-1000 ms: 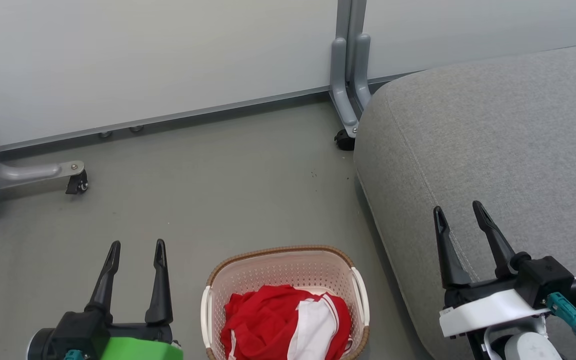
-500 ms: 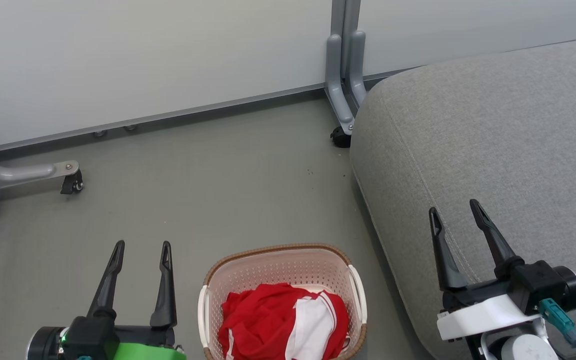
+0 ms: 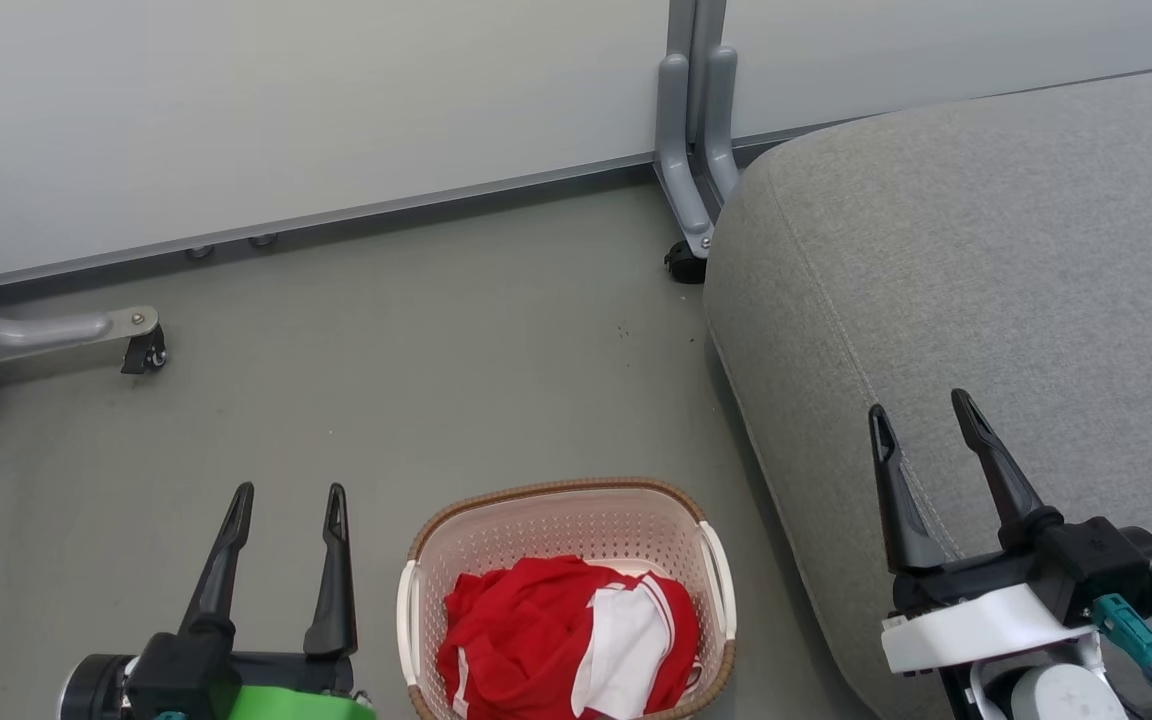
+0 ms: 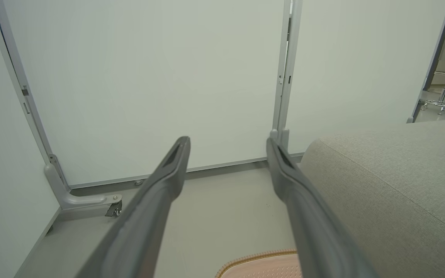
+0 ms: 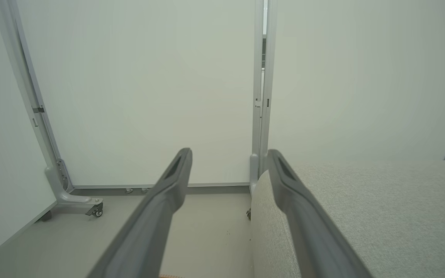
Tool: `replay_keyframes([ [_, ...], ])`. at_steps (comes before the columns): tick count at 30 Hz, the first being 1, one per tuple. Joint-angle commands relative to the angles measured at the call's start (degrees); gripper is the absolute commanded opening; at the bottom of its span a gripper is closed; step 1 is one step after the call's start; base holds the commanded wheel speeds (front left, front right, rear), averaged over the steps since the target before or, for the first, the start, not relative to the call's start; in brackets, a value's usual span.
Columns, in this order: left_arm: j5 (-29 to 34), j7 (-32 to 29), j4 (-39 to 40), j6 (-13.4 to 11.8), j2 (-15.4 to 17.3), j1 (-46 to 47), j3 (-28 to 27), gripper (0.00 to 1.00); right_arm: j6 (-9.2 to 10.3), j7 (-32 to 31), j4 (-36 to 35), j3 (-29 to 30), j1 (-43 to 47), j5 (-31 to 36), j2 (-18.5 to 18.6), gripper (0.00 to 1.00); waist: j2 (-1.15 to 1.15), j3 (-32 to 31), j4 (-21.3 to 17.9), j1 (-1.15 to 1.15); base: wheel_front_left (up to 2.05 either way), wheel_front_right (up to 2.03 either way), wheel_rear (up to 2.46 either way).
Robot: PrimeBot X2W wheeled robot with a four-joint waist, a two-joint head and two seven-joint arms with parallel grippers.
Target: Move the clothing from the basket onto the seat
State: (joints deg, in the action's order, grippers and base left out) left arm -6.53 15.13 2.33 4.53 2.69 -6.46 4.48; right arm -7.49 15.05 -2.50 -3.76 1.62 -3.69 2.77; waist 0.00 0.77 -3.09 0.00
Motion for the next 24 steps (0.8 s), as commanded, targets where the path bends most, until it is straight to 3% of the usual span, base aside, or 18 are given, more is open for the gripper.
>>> replay_keyframes([
  [1,-0.4,0.0,-0.2,0.1,0.4,0.0,0.1,1.00,0.00,0.2,-0.3,0.2,-0.3,-0.3,0.2,1.00,0.00,0.1,0.0,0.00,0.00,0.00,0.00],
  [8,-2.1,0.0,-2.1,1.4,0.4,0.9,0.7,1.00,0.00,0.2,-0.6,0.8,-1.0,-0.9,0.2,1.00,0.00,1.8,0.1,0.00,0.00,0.00,0.00],
  [16,-1.2,0.0,-6.6,2.6,0.4,5.7,4.2,1.00,0.00,0.2,-2.5,5.1,-4.1,-4.2,0.2,1.00,0.00,8.0,0.1,0.00,0.00,0.00,0.00],
  [24,1.5,0.0,-15.6,3.0,1.8,16.4,14.3,1.00,0.00,0.2,-4.6,8.8,-10.4,-5.2,0.2,1.00,0.00,17.7,-0.3,0.00,0.00,0.00,0.00],
])
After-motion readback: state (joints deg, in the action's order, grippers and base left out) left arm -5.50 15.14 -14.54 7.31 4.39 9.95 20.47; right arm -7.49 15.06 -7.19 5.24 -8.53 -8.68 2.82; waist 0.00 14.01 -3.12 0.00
